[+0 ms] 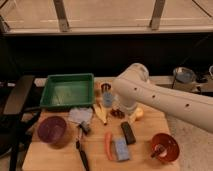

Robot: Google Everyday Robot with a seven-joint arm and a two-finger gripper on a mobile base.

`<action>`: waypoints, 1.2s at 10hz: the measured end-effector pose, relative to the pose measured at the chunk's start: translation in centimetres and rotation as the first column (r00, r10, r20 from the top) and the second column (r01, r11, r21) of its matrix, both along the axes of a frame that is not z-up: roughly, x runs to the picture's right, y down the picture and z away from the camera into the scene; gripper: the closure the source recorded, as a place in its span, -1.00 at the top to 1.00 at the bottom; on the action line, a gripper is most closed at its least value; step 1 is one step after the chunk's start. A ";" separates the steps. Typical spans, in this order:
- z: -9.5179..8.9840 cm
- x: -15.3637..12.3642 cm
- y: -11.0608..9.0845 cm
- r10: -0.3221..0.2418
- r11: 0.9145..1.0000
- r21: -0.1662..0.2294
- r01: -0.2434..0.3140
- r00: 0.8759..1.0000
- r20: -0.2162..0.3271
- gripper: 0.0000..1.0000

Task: Wipe tray with brush

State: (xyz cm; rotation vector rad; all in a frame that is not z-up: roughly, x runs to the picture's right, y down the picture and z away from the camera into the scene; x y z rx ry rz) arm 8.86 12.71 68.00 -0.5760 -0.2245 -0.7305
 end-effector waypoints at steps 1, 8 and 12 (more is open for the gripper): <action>0.1 -1.2 0.6 -0.074 0.997 -0.001 0.074 0.996 0.045 0.30; 0.9 -16.9 6.2 -0.420 0.903 0.099 0.417 0.816 0.397 0.30; 3.4 -23.3 11.8 -0.474 0.857 0.112 0.503 0.684 0.555 0.30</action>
